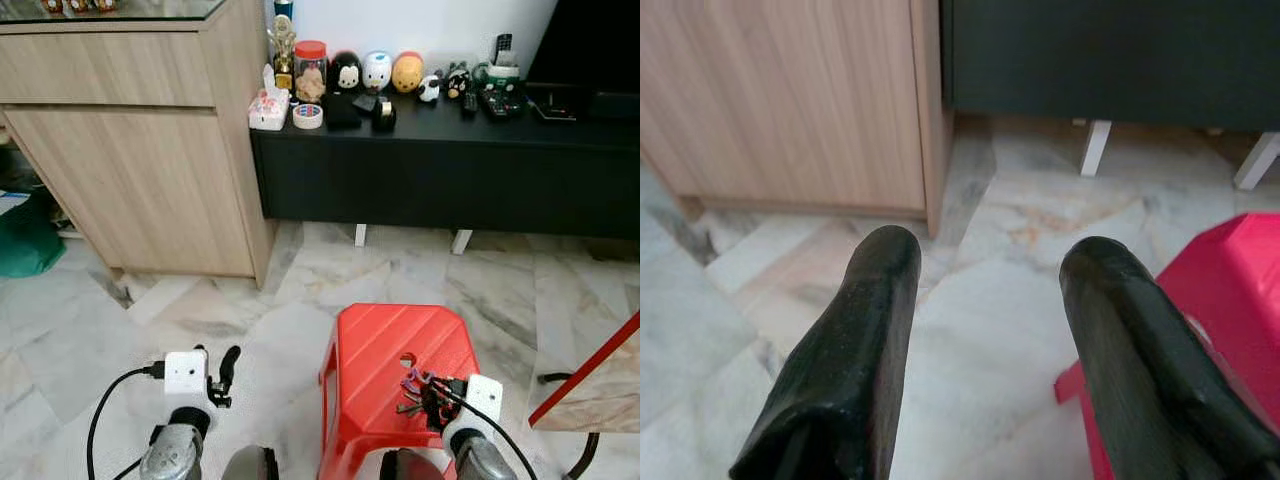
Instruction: Hang keys on a hook
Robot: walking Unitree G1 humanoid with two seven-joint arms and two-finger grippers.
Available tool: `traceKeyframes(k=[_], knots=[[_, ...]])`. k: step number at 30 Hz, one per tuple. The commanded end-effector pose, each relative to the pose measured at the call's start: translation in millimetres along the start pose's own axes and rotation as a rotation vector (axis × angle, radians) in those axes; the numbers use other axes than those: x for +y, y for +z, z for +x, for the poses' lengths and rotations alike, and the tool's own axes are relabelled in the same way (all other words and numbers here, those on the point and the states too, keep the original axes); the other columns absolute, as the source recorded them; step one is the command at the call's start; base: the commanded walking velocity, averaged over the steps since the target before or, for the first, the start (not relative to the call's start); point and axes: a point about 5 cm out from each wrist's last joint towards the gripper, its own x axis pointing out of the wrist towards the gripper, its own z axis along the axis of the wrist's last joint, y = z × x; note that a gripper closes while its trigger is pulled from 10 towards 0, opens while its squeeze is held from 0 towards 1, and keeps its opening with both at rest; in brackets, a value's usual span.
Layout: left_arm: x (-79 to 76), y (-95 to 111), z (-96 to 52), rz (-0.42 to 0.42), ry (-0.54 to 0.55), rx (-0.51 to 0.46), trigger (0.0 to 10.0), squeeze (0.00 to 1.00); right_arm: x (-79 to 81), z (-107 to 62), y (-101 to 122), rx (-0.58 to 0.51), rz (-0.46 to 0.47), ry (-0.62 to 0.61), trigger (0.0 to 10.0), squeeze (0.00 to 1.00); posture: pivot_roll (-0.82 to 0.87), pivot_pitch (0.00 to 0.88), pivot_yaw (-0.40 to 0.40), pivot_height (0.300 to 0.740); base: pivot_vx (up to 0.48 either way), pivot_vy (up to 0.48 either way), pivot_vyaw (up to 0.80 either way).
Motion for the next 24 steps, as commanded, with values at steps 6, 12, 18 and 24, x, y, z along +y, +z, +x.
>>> traceKeyframes(k=[6, 12, 18, 24], knots=[[0.4, 0, -0.1, -0.004, 0.020, -0.014, 10.0, 0.00, 6.3, -2.1, 15, -0.144, -0.097, 0.069, 10.0, 0.00, 0.07, 0.047, -0.022, 0.632, 0.000, 0.000, 0.00], [2.3, 1, 1.0, -0.007, 0.030, -0.020, 10.0, 0.00, 2.2, -3.5, 11, -0.125, -0.117, 0.046, 10.0, 0.00, 0.07, 0.041, -0.027, 0.632, 0.000, 0.000, 0.00], [3.7, -1, -0.4, -0.005, 0.039, -0.016, 10.0, 0.00, 4.3, 0.2, 16, -0.124, -0.113, 0.046, 10.0, 0.00, 0.08, 0.038, -0.028, 0.607, 0.000, 0.000, 0.00], [5.2, -2, -2.1, 0.002, 0.046, -0.010, 10.0, 0.00, 13.0, 5.7, 22, -0.117, -0.097, 0.062, 10.0, 0.00, 0.08, 0.048, -0.030, 0.607, 0.000, 0.000, 0.00]])
